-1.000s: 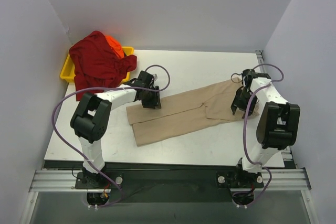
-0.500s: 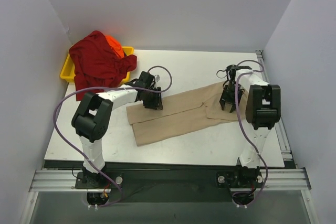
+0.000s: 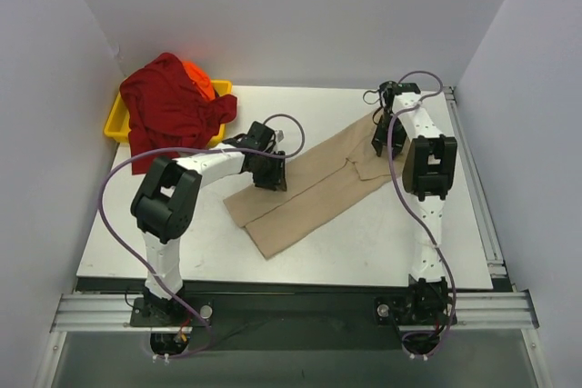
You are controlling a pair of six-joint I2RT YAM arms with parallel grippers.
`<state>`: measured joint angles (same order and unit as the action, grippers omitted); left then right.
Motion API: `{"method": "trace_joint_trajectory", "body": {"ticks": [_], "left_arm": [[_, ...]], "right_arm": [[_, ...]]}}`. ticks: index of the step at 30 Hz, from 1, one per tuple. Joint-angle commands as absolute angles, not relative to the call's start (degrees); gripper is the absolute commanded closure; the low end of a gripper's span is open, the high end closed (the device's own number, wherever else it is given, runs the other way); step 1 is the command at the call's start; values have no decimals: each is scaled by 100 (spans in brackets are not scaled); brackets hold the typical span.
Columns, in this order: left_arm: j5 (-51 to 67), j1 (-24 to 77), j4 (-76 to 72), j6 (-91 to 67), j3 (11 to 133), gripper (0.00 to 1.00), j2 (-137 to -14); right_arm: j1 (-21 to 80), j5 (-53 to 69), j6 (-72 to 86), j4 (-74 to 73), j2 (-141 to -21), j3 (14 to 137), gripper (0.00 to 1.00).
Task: Fold and stack the t-shirts
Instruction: Rotate the tshirt 90 degrees
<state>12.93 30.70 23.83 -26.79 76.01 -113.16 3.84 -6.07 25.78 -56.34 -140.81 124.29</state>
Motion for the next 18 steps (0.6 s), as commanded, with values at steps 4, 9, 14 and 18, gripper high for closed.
{"method": "trace_joint_trajectory", "body": {"ticks": [4, 9, 14, 18], "left_arm": [[1819, 3357, 2637, -2408, 7594, 50, -11479], [1872, 3454, 2409, -2320, 7383, 50, -11085], [1889, 3480, 2338, -2207, 7172, 50, -10644], [2083, 3586, 2759, -1829, 7382, 51, -10687]], "right_arm": [[457, -309, 2743, -6267, -14721, 13666, 57], [457, 333, 2611, -5960, -14381, 13360, 56], [431, 738, 2584, -5467, -13817, 13043, 54], [501, 1098, 2777, -5353, -13387, 12763, 54]]}}
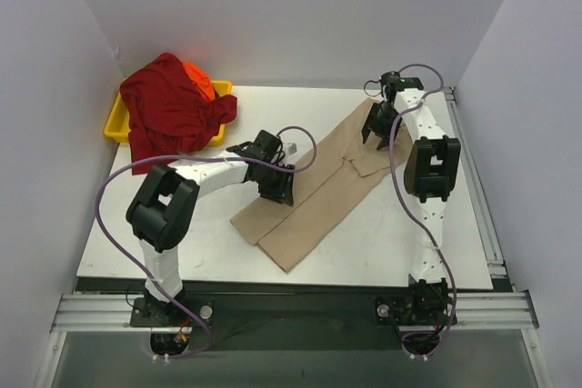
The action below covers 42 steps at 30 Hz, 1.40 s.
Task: Fold and stack the t-shirts
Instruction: Rotate the tshirt 90 degrees
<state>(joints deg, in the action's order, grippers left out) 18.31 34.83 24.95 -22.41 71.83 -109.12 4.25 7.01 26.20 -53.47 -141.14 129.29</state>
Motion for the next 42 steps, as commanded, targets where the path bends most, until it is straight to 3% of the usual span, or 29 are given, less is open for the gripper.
{"method": "trace_joint_trajectory", "body": {"ticks": [1, 6, 11, 33, 42], "left_arm": [[2118, 3638, 2873, -1672, 7461, 51, -10748], [1995, 3727, 3340, -1485, 7664, 51, -10951], [2013, 3779, 3305, -1643, 7559, 51, -11048], [2742, 4069, 3278, -1819, 7734, 51, -11680], [3199, 4306, 3173, -1951, 8138, 51, -11970]], "right_arm": [[527, 1090, 2803, -5266, -13299, 12596, 54], [703, 1064, 2874, -4940, -12815, 11429, 54], [826, 1011, 2900, -4904, -12937, 11171, 54], [932, 1362, 3182, -5001, -14097, 12120, 55], [976, 1494, 3243, -5010, -14458, 12779, 51]]}}
